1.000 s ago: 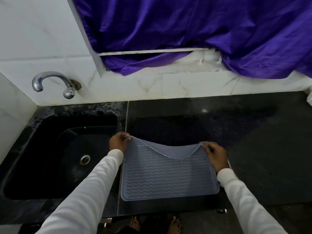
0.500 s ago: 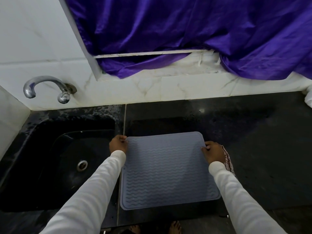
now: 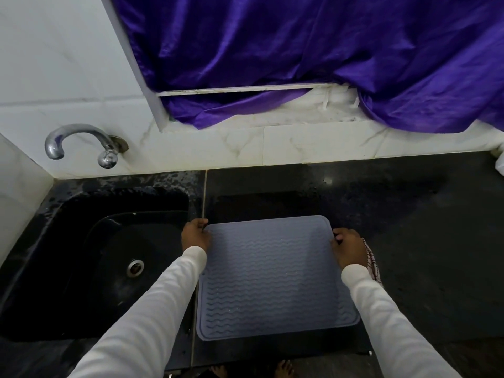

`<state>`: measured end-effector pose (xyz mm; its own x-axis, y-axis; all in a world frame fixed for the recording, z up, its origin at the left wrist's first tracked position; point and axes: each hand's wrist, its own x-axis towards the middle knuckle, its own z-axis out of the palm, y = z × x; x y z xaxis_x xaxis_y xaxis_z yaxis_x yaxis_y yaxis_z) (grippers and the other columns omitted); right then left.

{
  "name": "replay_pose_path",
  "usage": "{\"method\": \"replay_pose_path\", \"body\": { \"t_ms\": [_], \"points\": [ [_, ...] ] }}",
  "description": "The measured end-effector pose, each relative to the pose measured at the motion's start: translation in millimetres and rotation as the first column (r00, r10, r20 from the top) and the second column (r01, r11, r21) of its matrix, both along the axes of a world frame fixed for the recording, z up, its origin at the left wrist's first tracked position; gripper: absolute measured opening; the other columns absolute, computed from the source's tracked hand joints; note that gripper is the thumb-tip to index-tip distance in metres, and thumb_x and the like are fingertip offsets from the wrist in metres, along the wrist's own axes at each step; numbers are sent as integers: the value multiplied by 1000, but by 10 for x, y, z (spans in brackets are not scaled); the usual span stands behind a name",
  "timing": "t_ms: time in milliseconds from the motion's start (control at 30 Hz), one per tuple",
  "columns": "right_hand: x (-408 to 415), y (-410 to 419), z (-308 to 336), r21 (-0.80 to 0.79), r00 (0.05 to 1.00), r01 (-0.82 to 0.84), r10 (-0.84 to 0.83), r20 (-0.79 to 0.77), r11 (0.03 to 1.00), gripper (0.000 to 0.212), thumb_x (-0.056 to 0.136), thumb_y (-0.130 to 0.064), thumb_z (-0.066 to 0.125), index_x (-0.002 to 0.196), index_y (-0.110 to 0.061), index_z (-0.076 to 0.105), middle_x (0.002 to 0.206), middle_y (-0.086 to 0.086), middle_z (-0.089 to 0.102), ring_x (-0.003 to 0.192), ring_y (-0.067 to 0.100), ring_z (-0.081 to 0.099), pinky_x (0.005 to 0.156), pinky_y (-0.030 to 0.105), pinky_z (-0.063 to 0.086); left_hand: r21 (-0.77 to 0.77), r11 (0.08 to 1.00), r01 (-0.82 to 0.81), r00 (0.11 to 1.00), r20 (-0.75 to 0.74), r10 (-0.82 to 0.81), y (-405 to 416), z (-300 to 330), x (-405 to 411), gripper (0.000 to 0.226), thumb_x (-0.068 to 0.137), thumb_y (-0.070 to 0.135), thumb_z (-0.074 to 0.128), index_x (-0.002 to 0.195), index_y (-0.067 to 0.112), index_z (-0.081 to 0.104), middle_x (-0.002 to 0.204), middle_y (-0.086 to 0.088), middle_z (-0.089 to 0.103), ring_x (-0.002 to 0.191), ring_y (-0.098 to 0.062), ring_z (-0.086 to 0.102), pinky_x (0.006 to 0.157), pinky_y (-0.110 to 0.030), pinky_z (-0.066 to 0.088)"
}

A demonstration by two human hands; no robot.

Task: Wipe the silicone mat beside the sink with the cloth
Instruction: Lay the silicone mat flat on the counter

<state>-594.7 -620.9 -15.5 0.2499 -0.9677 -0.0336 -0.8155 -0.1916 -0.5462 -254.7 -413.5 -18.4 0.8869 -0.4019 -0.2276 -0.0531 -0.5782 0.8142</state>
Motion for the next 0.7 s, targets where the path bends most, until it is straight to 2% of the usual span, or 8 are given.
{"method": "replay_pose_path", "body": {
  "t_ms": [100,200,300,367,467,600,700],
  "points": [
    [-75,-19,59,-111,1000,-2,4,19,994,26,83,-8,59,106,-13,70,106,12,64,94,34,59,80,37,49,58,990,130,985,109,-136,38,42,-31,27,81,1,61,97,21,70,108,-5,65,98,-26,63,92,-42,52],
    [-215,-37,35,-246,986,-58,17,-166,967,29,83,-20,52,106,-18,69,105,12,64,95,36,54,81,39,44,210,924,320,906,218,-363,100,32,-149,30,80,6,65,105,20,70,116,-5,62,106,-28,59,90,-41,52],
    [-365,107,7,-299,975,-2,-64,-212,954,38,75,-14,69,113,-15,65,110,17,57,94,40,48,77,45,45,303,854,423,825,260,-502,201,-52,-282,39,80,6,67,116,20,65,130,-3,56,122,-26,47,99,-35,44],
    [-462,242,-6,-265,962,28,-98,-254,964,51,70,-13,74,120,-14,61,115,19,54,98,42,46,77,48,46,305,849,432,807,289,-515,251,-100,-338,42,80,5,66,119,19,64,134,-3,54,125,-26,45,103,-35,42],
    [-624,370,-117,-199,933,-12,-61,-354,980,63,75,-21,74,133,-15,50,125,19,50,105,42,45,81,51,47,305,858,413,798,334,-502,291,-162,-390,42,81,4,65,122,14,63,136,-8,54,125,-31,46,105,-40,42],
    [-717,397,-227,-233,948,-58,-20,-319,971,58,79,-13,70,134,-18,53,126,17,52,100,41,48,76,49,50,290,859,422,826,266,-496,317,-198,-431,43,88,9,61,131,13,55,144,-8,47,132,-30,42,110,-42,37],
    [-712,326,-226,-229,958,-40,-28,-285,973,55,77,-1,66,128,-20,59,121,14,54,95,39,47,67,47,51,268,865,424,833,258,-489,328,-214,-423,43,88,10,61,130,14,56,141,-10,51,127,-31,49,108,-43,41]
  ]
}}
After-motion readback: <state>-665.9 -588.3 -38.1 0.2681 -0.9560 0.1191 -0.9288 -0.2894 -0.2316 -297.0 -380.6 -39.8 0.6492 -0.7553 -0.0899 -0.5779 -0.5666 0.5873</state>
